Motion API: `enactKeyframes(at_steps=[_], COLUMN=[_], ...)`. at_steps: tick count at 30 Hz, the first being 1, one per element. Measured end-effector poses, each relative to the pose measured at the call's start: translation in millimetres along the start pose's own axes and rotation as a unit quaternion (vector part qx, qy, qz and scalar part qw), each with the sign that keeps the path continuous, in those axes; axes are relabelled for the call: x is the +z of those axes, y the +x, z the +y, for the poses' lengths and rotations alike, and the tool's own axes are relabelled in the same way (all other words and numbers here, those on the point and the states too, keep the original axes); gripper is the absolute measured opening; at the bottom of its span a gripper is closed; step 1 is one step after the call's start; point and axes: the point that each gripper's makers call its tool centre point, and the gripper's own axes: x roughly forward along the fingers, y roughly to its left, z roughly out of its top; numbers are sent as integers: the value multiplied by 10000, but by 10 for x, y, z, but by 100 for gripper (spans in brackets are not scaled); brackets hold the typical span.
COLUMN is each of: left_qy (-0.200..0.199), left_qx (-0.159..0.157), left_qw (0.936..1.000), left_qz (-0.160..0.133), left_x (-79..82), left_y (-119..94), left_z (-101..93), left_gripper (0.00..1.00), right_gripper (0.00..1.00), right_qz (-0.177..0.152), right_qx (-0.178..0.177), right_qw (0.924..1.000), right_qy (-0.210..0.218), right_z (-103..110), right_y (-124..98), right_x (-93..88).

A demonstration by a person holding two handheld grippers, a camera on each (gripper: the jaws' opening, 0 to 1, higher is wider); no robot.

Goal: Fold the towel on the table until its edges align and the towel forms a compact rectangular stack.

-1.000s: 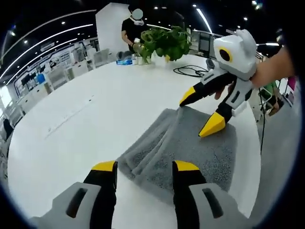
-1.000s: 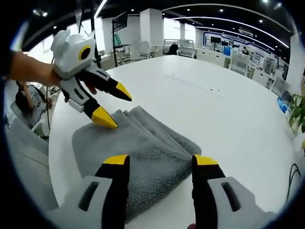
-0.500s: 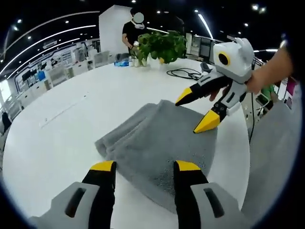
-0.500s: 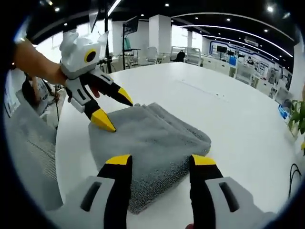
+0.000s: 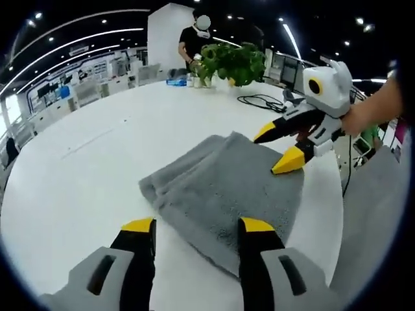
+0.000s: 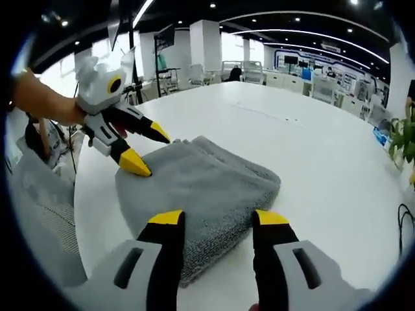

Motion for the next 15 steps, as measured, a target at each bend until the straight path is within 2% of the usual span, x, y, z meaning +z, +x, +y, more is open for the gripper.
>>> enactKeyframes(at_steps=[1,3,4,7,9,11,12,15], left_qy=[-34,-444,-638,-668,-1073,-1382,-1402,-1452], left_qx=[31,51,33,-3,-95,-188,-193,-185], left_qw=[10000,9990,9979,9977,9941,9899,9895,9887], left_qz=[-18,3,30,73,96,261,287,316], left_x=[7,-28,-47,-68,-77,-147,-162,-152], left_y=[-6,2,15,47,73,122,153,188], left_z=[7,18,14,14,-24,-45,-27,13], left_gripper=[49,48,47,41,38,36,36,38], right_gripper=[38,38,39,38,37,37,36,33], right_qz=[-12,125,112,191,293,387,496,551], right_qx=[-39,-46,-40,-70,-128,-113,-81,-18], right_qw=[9997,9986,9985,9984,9978,9959,9938,9920], right_qy=[241,513,539,535,574,809,993,1137], right_z=[-22,-50,-63,-53,-60,-60,-51,-69], right_y=[6,29,56,96,126,145,154,190], right_x=[-17,-88,-92,-109,-137,-184,-227,-228])
